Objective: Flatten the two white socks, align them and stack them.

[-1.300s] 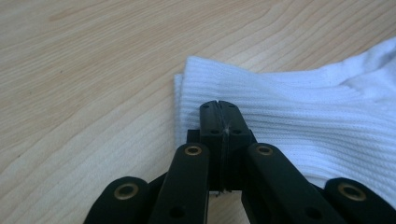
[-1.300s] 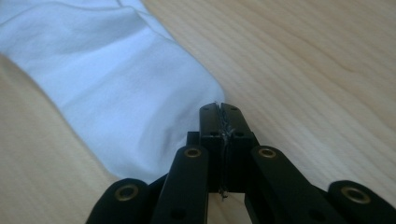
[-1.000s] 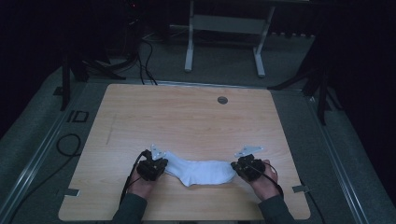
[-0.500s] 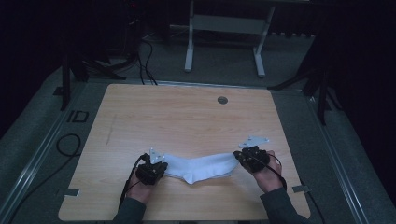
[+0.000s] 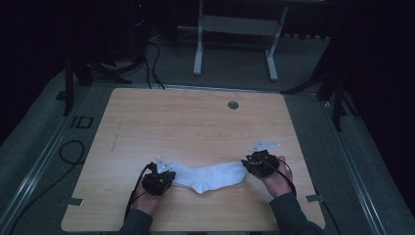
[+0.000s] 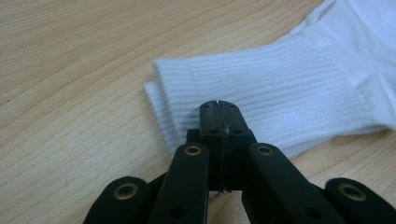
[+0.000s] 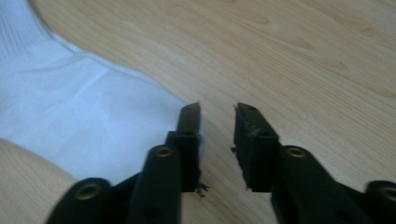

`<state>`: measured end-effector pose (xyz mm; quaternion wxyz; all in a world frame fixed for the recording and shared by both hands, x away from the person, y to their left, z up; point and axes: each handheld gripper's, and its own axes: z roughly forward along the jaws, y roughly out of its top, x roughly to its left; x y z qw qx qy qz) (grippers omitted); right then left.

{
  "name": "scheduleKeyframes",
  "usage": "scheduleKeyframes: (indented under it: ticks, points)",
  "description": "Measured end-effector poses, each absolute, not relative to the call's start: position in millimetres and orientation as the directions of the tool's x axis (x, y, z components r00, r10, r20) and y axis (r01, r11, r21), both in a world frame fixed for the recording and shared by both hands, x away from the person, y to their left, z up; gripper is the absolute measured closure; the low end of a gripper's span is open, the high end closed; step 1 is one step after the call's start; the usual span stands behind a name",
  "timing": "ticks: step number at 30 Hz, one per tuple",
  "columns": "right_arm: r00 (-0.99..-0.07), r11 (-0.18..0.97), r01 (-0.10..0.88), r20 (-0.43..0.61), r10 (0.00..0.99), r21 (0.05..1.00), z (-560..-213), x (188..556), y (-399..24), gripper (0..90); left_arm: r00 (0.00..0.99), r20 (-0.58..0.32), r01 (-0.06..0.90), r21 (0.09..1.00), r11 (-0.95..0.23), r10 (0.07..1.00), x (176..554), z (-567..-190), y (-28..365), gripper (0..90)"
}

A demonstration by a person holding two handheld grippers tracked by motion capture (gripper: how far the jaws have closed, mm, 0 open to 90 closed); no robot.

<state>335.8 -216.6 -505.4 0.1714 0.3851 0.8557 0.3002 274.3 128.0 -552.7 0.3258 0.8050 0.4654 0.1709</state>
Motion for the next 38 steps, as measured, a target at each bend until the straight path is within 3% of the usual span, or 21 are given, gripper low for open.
scheduleKeyframes:
  ticks: [3, 11, 38]
  points:
    - [-0.637, 0.497, 0.551, -0.048, 0.770, 0.670, -501, 335, -222, 60.6, 0.507, -0.037, 0.640, 0.685, -0.348, 0.861, 274, -553, 128, 89.0]
    - [-0.624, 0.476, 0.556, -0.036, 0.781, 0.681, -497, 337, -229, 54.0, 0.514, -0.049, 0.635, 0.693, -0.342, 0.856, 274, -552, 129, 86.4]
    - [-0.613, 0.454, 0.575, -0.009, 0.790, 0.680, -504, 338, -235, 51.7, 0.482, -0.062, 0.599, 0.752, -0.277, 0.874, 275, -532, 153, 86.6]
